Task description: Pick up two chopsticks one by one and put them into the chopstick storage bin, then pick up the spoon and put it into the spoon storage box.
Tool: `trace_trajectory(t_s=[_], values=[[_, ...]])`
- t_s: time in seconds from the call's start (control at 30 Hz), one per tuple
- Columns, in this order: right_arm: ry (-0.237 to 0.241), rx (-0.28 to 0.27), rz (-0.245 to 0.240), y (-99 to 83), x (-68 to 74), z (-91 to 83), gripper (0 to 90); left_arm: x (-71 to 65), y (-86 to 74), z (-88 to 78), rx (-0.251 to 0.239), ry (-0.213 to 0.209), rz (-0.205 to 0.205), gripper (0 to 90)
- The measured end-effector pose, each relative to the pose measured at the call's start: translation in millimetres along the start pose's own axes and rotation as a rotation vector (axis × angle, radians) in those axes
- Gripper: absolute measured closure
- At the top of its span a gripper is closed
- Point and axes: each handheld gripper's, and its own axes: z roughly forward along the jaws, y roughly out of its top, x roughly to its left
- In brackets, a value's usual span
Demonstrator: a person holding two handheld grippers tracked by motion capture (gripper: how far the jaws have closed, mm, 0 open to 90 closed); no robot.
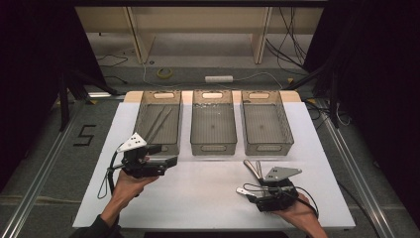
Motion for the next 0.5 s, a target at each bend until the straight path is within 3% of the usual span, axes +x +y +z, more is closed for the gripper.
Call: trace_trajectory(t_s=[0.3, 0.5], values=[[-0.001, 0.055, -0.010, 1.1, 3.5, 7.1, 31.2, -13.9, -5.1, -3.4, 0.016, -0.010, 0.050, 17.0], [0.020, 0.113, -0.030, 4.6, 2.1, 13.4, 35.4, -19.4, -6.4, -4.7, 0.010, -0.016, 0.050, 16.6]])
